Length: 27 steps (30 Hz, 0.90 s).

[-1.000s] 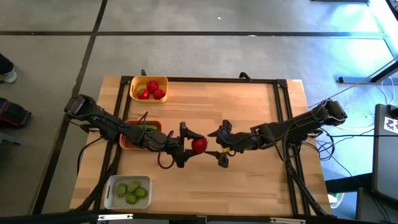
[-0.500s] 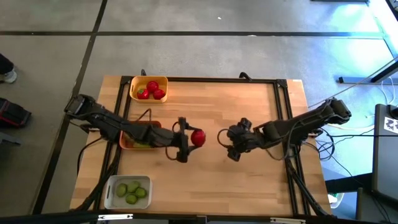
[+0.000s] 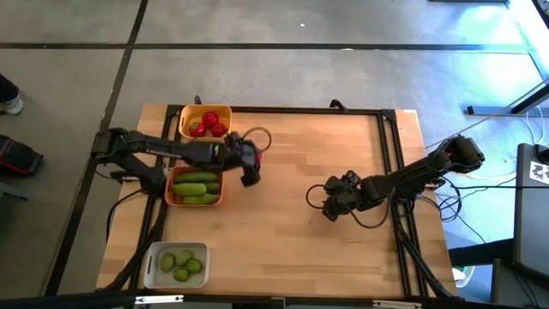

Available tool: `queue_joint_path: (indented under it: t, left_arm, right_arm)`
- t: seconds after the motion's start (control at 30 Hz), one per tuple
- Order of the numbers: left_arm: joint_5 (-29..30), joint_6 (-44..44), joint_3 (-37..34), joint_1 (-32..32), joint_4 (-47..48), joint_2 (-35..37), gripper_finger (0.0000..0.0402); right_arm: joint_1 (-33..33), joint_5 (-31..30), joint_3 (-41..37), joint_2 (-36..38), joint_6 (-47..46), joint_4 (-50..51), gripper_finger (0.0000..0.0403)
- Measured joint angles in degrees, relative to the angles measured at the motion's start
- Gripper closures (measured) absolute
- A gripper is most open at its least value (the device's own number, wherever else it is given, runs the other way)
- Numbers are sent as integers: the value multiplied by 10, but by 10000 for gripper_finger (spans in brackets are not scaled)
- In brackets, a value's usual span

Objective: Sort produce into baskets
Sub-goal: Put the tomato into the yellow bin

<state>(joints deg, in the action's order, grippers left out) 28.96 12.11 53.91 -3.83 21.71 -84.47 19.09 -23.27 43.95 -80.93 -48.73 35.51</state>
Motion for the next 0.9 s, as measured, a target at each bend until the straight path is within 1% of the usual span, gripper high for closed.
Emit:
queue_joint_path:
  t: [0.13, 0.27, 0.4, 0.53, 0.63, 0.8, 0.9]
  left_arm:
    - [-1, 2, 59, -58, 101, 0, 96]
    - [-1, -1, 101, -131, 156, 0, 96]
    - [-4, -18, 118, -214, 165, 1, 96]
    - [-46, -20, 118, -304, 163, -5, 96]
    - [-63, -20, 111, -358, 161, -15, 96]
    - [-107, -22, 97, -410, 152, -42, 96]
    - [-112, -24, 93, -419, 150, -66, 96]
  right_arm:
    - [0, 4, -32, 0, -21, -25, 58]
    - [0, 4, -55, 0, -24, -67, 58]
    - [0, 3, -72, 0, -22, -101, 58]
    - [0, -2, -84, 0, -20, -112, 58]
    - [0, -3, -90, 0, -20, -122, 58]
    - [0, -17, -93, 0, -20, -121, 58]
    - [0, -18, -93, 0, -18, -120, 58]
